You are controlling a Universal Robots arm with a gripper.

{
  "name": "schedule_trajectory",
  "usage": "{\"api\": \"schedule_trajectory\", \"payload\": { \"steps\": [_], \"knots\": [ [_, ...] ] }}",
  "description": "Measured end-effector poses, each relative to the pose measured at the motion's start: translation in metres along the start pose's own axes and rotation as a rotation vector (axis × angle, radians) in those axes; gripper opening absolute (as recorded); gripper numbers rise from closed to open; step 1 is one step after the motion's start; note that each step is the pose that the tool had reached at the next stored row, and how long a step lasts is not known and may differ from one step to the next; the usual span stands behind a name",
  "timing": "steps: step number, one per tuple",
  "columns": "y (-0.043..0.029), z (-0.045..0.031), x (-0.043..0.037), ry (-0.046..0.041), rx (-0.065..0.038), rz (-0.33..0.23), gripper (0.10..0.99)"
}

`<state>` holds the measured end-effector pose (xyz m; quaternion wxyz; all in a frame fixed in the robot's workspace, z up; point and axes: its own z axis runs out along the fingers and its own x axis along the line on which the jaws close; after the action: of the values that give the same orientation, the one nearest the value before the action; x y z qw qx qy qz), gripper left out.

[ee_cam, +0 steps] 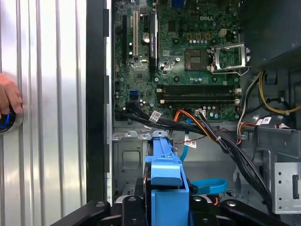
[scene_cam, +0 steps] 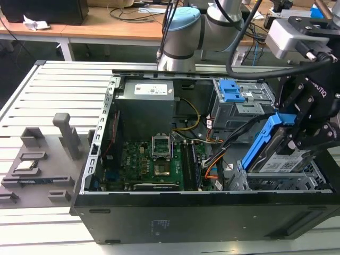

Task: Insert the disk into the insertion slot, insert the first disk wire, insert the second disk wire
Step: 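Insert the disk into the insertion slot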

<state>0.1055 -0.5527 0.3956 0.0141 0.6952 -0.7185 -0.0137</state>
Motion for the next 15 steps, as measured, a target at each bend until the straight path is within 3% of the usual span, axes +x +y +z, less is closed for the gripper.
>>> {"api": "schedule_trajectory", "payload": {
  "steps": [15],
  "knots": [
    [-0.0004, 0.0097, 0.0000, 0.0033, 0.000, 0.000, 0.361]
  ]
}}
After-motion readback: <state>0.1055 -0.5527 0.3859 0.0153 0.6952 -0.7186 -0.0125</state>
